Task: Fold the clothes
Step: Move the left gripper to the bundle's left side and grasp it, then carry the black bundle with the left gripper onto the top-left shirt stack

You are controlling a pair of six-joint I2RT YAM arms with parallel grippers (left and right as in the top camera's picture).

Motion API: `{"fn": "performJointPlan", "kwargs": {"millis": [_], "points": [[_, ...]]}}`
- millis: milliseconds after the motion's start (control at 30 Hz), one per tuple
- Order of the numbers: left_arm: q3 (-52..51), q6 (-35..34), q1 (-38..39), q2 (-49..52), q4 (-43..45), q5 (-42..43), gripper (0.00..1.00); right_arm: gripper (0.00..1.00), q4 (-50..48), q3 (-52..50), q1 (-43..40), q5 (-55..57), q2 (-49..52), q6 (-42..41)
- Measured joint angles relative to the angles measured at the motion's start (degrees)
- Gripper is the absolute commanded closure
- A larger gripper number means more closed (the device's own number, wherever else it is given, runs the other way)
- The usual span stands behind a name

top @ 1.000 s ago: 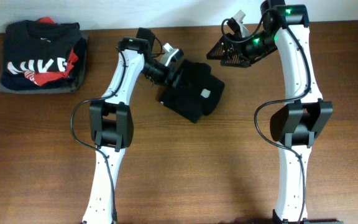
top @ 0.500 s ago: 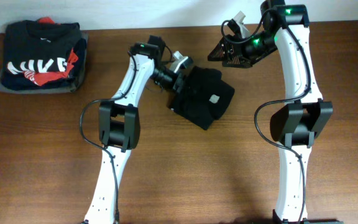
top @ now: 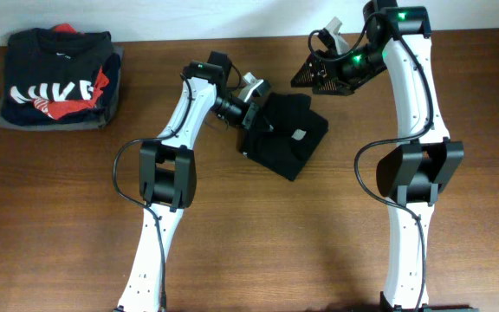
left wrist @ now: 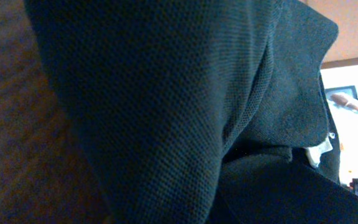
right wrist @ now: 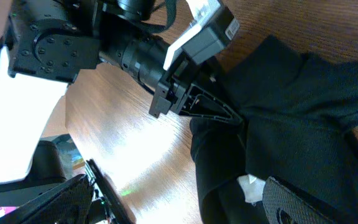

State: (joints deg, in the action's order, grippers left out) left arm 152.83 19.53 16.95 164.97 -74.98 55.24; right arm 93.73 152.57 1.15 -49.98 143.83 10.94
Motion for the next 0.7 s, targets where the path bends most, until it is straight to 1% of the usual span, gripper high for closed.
{"fn": "performJointPlan", "kwargs": {"millis": [233, 467, 700], "points": [[7.9, -1.5, -0.9, 2.4, 1.9, -2.9, 1.0, 0.08, 0.4, 0.0, 0.0, 0.9, 0.0, 0.0], [15.6, -4.4, -5.7, 2.6, 3.6, -10.2, 1.0, 0.08, 0.4, 0.0, 0.0, 1.1, 0.0, 0.0], [18.5, -5.9, -10.5, 2.6, 4.2, -14.2, 1.0, 0.08, 1.0, 0.0, 0.0, 1.3, 0.0, 0.0]]}}
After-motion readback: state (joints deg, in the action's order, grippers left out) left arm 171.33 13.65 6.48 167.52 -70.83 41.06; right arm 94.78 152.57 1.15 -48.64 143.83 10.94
